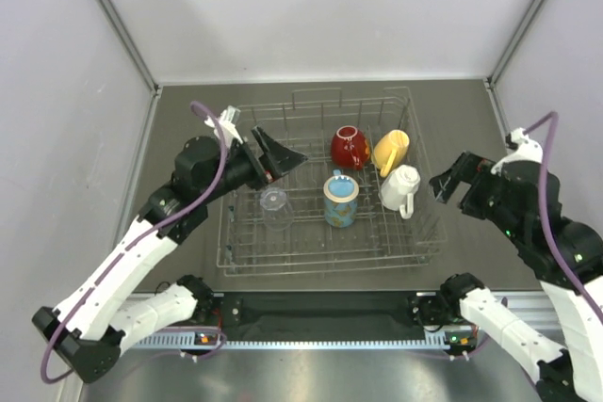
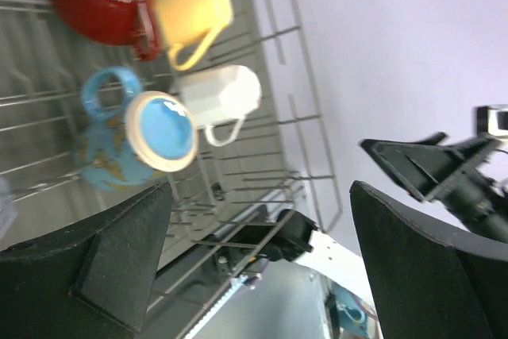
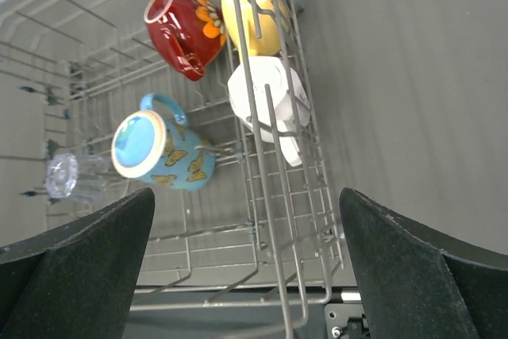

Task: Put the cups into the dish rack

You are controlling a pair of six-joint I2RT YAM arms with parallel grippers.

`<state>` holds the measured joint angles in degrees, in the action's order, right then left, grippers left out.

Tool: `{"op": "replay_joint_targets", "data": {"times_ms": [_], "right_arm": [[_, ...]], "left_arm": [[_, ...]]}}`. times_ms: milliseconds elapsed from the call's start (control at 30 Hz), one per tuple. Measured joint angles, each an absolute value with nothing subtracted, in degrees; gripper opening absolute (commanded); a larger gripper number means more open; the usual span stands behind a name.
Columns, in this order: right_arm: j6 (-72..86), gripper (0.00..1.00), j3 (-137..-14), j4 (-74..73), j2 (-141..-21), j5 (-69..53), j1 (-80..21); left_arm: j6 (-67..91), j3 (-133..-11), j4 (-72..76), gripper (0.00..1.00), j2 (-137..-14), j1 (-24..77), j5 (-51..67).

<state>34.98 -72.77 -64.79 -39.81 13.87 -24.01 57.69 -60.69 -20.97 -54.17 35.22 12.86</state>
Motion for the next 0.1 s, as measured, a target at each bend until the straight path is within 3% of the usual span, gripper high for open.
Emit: {"op": "replay_joint_targets", "data": {"times_ms": [100], "right_arm": [[35.35,1.00,-72.42,-65.19,-36.84,12.91,-24.01]], "left_arm": [[59.13,-55.53,-14.92,0.99,-50.13,35.22,15.57]]}}
